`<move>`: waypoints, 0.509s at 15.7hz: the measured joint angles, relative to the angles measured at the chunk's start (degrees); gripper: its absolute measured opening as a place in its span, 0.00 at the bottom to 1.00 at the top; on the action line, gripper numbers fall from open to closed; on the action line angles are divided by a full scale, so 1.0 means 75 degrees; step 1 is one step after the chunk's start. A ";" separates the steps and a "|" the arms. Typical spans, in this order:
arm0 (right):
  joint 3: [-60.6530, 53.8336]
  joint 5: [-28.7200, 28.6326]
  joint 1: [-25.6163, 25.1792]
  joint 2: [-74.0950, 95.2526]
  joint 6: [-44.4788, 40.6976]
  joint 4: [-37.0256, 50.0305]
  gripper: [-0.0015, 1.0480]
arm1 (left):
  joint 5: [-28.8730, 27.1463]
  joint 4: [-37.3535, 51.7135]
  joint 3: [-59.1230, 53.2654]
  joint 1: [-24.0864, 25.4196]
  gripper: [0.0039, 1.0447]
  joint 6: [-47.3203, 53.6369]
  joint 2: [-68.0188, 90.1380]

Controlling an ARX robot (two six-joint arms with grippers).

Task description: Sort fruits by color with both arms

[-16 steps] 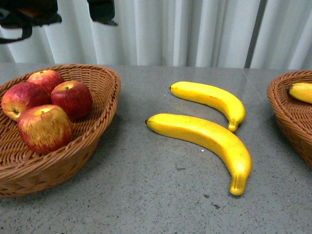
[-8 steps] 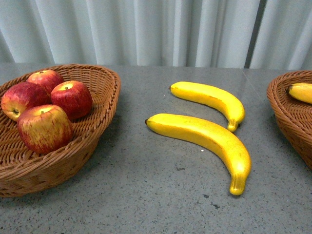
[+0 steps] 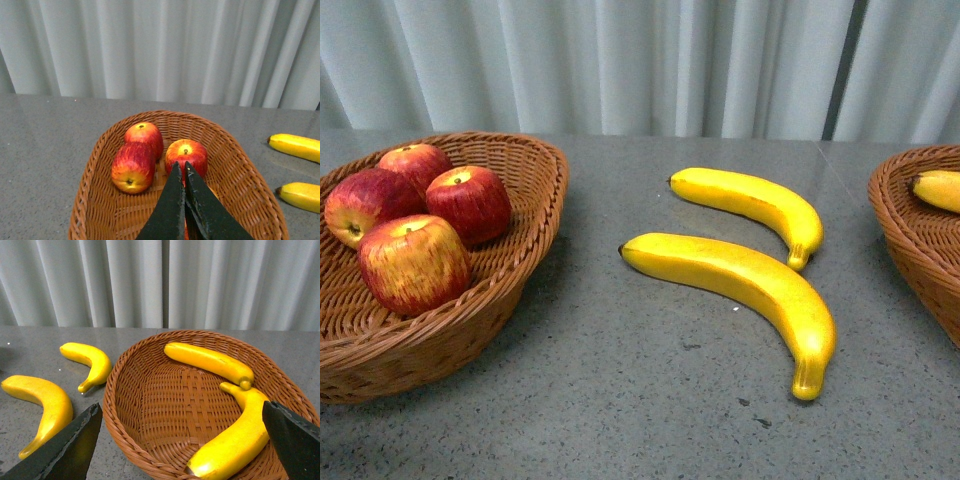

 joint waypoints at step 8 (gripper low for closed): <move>0.0000 -0.0003 0.0000 0.0000 0.0000 0.0000 0.94 | 0.1247 -0.0711 -0.1230 0.1236 0.01 0.0032 -0.1848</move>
